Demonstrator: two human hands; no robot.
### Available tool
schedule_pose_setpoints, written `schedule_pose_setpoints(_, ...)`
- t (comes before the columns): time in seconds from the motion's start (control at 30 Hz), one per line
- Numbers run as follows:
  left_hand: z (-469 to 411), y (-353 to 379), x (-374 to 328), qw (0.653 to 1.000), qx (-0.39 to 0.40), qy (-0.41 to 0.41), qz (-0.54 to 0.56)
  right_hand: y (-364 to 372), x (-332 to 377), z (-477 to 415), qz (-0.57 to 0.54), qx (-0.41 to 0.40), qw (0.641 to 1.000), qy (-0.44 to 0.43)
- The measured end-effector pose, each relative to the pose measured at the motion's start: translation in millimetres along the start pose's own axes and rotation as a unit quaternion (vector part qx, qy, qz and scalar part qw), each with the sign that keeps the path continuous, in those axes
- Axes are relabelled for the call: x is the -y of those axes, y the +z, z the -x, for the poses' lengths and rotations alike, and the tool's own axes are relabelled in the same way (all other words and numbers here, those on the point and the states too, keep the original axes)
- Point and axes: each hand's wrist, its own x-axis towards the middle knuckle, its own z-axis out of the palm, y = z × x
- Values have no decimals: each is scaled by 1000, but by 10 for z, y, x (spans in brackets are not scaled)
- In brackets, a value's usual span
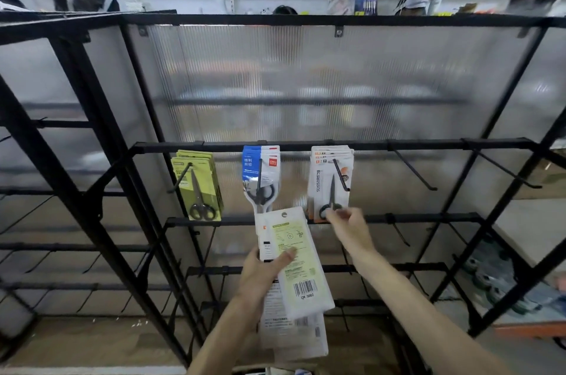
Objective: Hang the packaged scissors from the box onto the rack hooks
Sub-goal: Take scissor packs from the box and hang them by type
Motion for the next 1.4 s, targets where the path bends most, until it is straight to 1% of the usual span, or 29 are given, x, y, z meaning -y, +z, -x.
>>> schedule_pose_setpoints(0.07, -14, 64, 40, 1000, -5, 3, 1, 5, -94, 386, 7, 127, 991, 40)
schedule_pose_setpoints(0.1, -13, 105, 69, 1000, -6, -1, -1, 4, -169, 489, 15, 167, 985, 50)
schedule_pose_setpoints(0.13, -2, 153, 102, 1000, -7, -7, -1, -17, -221, 549, 18, 181, 982, 57)
schedule_pose_setpoints(0.2, 39, 233, 172, 1000, -9, -15, -7, -88, -278, 592, 14, 170, 983, 65)
schedule_pose_setpoints(0.3, 130, 326, 261, 1000, -7, -23, -9, -246, -318, 631, 52, 127, 990, 29)
schedule_pose_setpoints(0.37, 214, 386, 291, 1000, -5, -30, -6, -360, -336, 674, 70, 99, 992, 21)
schedule_pose_setpoints(0.47, 367, 473, 290, 1000, -1, -28, -7, -497, -378, 747, 50, 113, 992, 33)
schedule_pose_setpoints(0.53, 493, 535, 294, 1000, -5, -21, -10, -578, -412, 798, 23, 109, 993, 42)
schedule_pose_setpoints(0.63, 675, 574, 327, 999, -32, -8, -29, -725, -422, 863, -101, 81, 988, 83)
schedule_pose_setpoints(0.67, 745, 568, 333, 999, -42, -7, -34, -787, -394, 897, -137, 83, 983, 92)
schedule_pose_setpoints(0.73, 830, 537, 347, 998, -58, -5, -40, -909, -362, 950, -154, 98, 977, 107)
schedule_pose_setpoints(0.83, 946, 566, 370, 997, -67, 17, -40, -930, -439, 1077, -116, 157, 975, 109)
schedule_pose_setpoints(0.93, 1058, 718, 401, 997, -52, 36, -49, -778, -515, 1232, -73, 199, 972, 105)
schedule_pose_setpoints(1.03, 1134, 785, 411, 997, -61, 41, -27, -746, -498, 1348, -90, 239, 962, 96)
schedule_pose_setpoints(1.1, 1163, 766, 390, 997, -71, 37, -10, -778, -501, 1325, -110, 233, 961, 95)
schedule_pose_setpoints(1.23, 1202, 653, 344, 994, -103, 43, 0, -724, -467, 1225, -117, 208, 970, 35)
schedule_pose_setpoints(1.4, 1262, 434, 258, 989, -135, 61, -1, -505, -356, 1188, -145, 213, 966, 13)
